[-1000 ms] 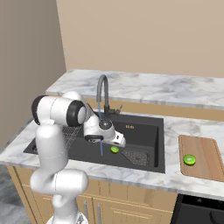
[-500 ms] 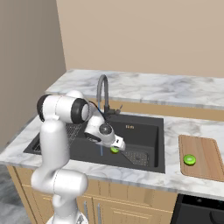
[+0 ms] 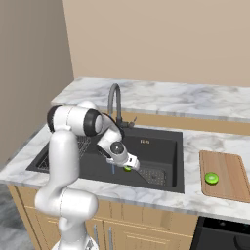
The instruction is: Pick the kiwi, kiwi from the sink and place them on the cutting board to airdry. Then turn off the sink faucet.
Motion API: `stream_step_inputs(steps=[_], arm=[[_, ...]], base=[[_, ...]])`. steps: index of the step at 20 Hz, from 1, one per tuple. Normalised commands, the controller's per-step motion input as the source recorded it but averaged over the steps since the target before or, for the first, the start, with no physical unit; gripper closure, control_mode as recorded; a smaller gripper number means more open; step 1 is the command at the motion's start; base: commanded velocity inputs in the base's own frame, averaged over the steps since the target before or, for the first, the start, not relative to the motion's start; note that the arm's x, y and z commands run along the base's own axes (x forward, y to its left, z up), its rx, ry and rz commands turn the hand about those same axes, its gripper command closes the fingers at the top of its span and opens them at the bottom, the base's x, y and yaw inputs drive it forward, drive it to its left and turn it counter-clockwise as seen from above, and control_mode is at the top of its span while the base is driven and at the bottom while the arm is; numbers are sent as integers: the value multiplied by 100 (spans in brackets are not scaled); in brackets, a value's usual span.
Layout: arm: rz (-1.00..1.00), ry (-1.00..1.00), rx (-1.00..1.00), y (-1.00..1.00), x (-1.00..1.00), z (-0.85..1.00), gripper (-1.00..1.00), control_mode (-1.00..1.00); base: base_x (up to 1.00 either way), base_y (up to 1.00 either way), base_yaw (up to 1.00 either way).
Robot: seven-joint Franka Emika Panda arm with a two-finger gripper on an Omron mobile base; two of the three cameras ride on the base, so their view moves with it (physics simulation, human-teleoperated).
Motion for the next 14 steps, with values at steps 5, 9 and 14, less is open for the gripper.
stream_step_inputs(steps=[5,9,14], arm=[[0,0,0,0,27,-12,-100,-100],[0,0,0,-5,34,-10,-100,-100],[0,0,0,-9,37,-14,-100,-100]], base=[[0,0,0],[0,0,0],[0,0,0]])
